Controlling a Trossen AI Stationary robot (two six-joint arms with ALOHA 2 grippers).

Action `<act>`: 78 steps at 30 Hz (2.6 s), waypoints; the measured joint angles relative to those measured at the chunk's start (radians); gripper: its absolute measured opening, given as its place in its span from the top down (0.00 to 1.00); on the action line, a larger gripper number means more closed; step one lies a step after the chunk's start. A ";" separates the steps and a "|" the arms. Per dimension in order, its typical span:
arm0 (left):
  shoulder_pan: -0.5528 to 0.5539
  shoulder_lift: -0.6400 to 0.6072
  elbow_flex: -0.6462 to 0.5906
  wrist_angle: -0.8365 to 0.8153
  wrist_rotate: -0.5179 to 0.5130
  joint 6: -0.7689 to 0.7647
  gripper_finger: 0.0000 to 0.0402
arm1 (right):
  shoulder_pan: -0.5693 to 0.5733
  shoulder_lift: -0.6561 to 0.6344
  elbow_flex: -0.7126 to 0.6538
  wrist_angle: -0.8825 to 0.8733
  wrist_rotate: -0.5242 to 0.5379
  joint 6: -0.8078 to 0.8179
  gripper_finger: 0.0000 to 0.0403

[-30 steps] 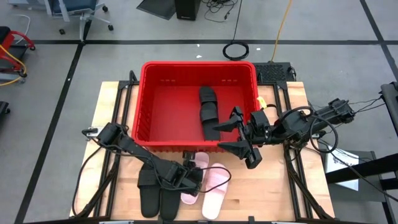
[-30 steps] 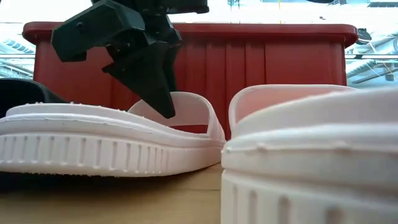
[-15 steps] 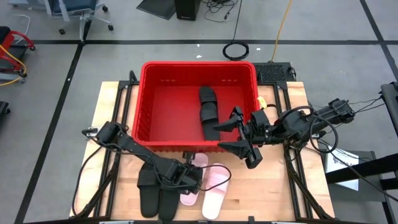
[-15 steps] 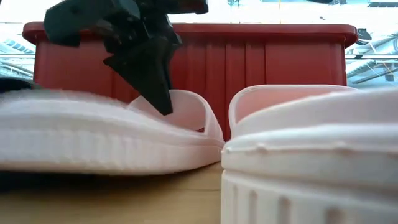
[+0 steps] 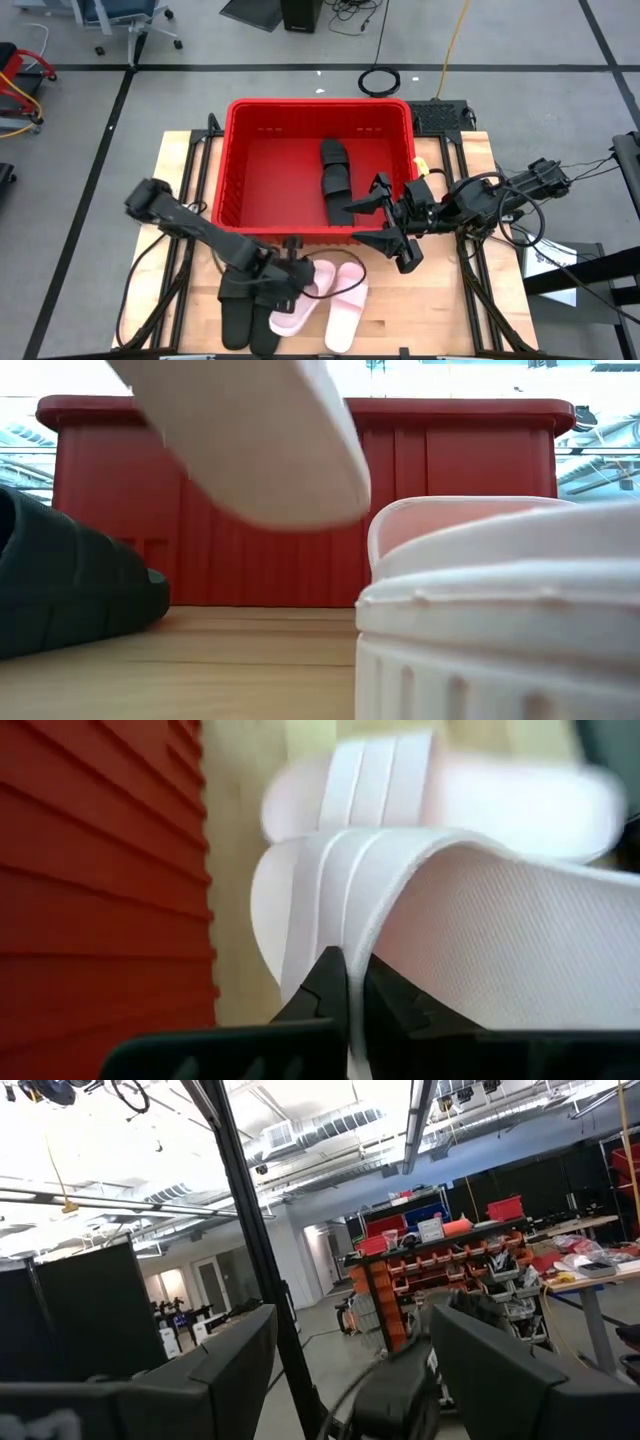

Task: Pick and place slides into bin
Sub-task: Put the left pink slide into the red bin

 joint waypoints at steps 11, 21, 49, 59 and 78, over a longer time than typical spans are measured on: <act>-0.008 -0.255 0.001 0.246 0.145 -0.013 0.99 | 0.000 0.000 0.000 0.045 -0.001 -0.006 0.37; 0.011 -0.428 0.002 0.411 -0.091 0.031 0.98 | 0.000 0.000 0.000 0.153 -0.002 -0.074 0.37; 0.626 -0.435 -0.015 0.037 -0.246 0.476 0.96 | -0.003 0.000 0.000 0.204 0.122 -0.052 0.37; 0.782 -0.425 -0.278 0.275 -0.143 0.517 0.96 | -0.015 0.000 0.000 0.247 0.141 -0.072 0.37; 0.855 -0.235 -0.516 0.582 -0.203 0.585 0.94 | -0.065 0.000 0.000 0.245 0.189 -0.069 0.37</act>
